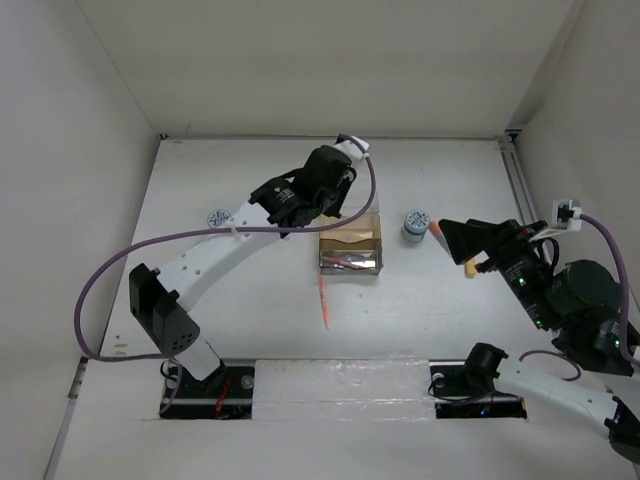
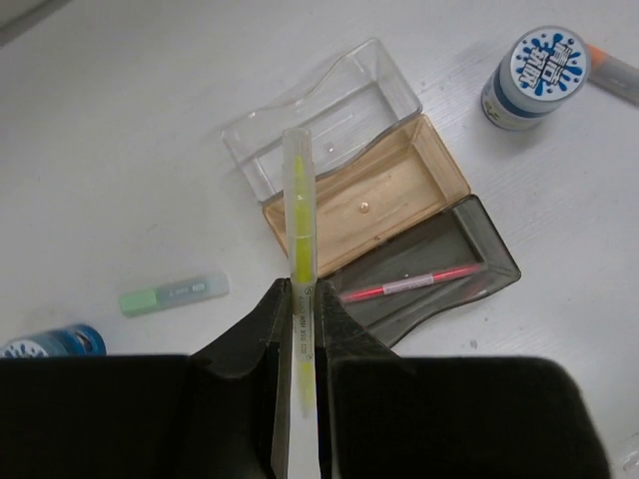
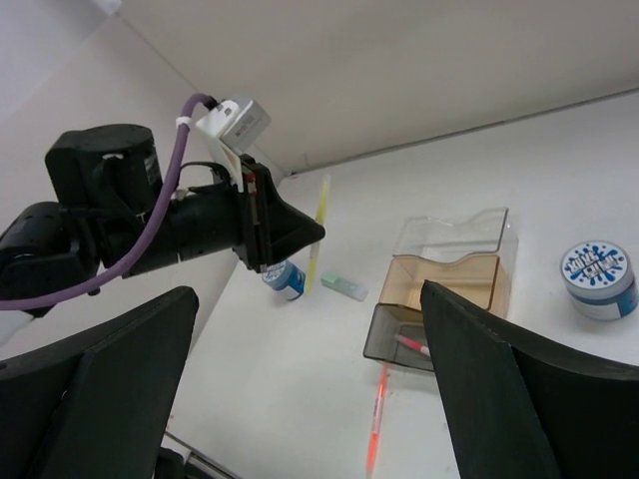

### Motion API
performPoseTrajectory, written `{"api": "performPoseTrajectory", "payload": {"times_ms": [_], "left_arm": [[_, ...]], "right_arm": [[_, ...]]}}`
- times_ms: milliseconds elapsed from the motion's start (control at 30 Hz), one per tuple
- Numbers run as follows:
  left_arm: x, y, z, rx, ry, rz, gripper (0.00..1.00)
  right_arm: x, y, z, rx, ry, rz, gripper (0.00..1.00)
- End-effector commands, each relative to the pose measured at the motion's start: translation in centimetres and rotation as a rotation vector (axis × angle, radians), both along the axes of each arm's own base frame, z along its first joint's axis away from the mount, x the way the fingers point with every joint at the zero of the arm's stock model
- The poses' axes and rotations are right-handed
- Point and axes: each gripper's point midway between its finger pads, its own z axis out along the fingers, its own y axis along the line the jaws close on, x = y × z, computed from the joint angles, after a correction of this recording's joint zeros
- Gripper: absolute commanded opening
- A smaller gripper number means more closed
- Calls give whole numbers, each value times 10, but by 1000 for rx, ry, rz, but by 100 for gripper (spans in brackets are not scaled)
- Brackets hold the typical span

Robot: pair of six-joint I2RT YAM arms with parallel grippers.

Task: Sort the stationery into containers
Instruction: Place the stationery into the container

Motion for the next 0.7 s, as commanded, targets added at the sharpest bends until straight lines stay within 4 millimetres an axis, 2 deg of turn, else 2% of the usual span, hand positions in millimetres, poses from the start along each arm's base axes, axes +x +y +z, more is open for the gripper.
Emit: {"api": "performPoseTrajectory", "payload": {"times_ms": [0,100,133,167,267,333,367,433,467,500,600,667], "left_arm": [[9,-19,15,8,-79,-124,0],[8,-40,-5,31,-65,-263,0],[8,-40,-5,31,-65,-264,0],[2,-49,-17,46,-41,-347,0],[2,-57,-38,88,-7,-411,0],[2,-59,-42,110,-13,-449,0],[-5,-62,-50,124,0,-489,0],[-9,-65,-53,130,-16,-520,0],[-12,-61,-61,147,-8,-529,0],[-21,-64,-59,145,-22,-578,0],[-31,-61,-71,189,-35,-620,0],[-30,-60,-74,205,-48,-636,0]], "right_arm": [[1,-6,6,8,4,-26,100],[5,0,-2,-17,22,-26,100],[6,2,-4,-25,18,-26,100],[6,2,-4,-25,18,-26,100],[8,4,-8,-42,30,-26,100],[5,-4,-6,-31,24,-40,100],[3,-10,0,-10,11,-51,100],[-1,-17,5,4,2,-60,100],[-2,-19,7,12,-3,-60,100],[-2,-19,4,3,3,-60,100],[-4,-27,7,5,-5,-79,100],[-4,-27,7,5,-5,-79,100]]}}
